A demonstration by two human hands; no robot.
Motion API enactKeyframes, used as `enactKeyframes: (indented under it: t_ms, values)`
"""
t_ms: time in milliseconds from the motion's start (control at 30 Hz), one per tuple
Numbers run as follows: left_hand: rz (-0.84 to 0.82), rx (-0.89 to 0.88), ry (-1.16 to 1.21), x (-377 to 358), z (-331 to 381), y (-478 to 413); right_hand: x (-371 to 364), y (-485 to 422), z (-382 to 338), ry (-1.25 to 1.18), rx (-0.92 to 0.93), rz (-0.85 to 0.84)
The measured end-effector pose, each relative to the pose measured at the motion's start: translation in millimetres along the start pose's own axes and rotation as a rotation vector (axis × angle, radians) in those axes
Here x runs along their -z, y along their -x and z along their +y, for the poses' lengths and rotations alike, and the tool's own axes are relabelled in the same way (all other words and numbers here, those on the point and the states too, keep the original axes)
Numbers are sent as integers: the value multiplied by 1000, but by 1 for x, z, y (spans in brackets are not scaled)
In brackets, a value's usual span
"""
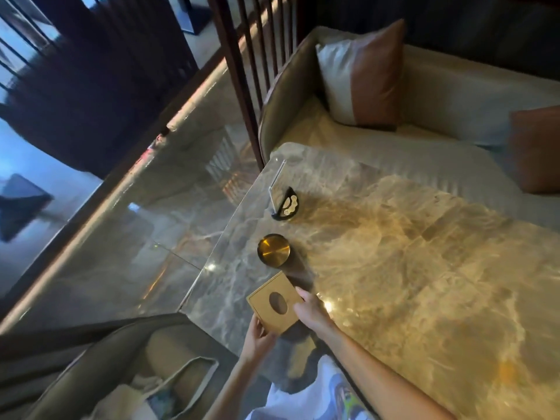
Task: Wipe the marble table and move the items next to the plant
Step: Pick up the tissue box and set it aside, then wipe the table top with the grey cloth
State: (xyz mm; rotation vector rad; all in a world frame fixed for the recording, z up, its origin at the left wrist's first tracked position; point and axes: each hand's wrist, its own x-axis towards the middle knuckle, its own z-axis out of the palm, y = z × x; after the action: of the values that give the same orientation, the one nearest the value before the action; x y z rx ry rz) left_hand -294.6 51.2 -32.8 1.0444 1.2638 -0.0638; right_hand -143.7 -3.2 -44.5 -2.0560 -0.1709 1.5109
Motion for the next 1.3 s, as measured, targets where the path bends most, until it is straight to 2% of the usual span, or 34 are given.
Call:
enactKeyframes:
  t_ms: [200,267,400,500,633,733,833,900,1000,1133,1300]
  values:
    - [27,26,-62,13,-9,-9,-1,0,7,-9,62,3]
    - [96,27,-161,21,-10,-11,5,5,10,-53,82,1]
    - [323,-189,-415,25,6,-15,31,11,42,-185,66,84]
    - [346,-311,-462,8,26,-13,62,31,86,-341,76,183]
    - [200,-419,-519,-30,34,-13,105,69,151,-564,71,414]
    - [69,-337,-562,-66,22,-12,132,96,203,-678,84,497]
    - [-64,-260,-642,-98,-17,-27,148,113,258,-772,91,525]
    - [-131,-226,-614,-133,-34,-13,155,124,294,-867,89,531]
    - [-222,-166,-612,-202,-47,49,163,151,344,-943,69,549]
    - [-358,-164,-636,-271,-84,91,174,177,409,-982,2,580]
    - [-491,-184,-796,-327,-120,118,194,204,472,-995,-48,613]
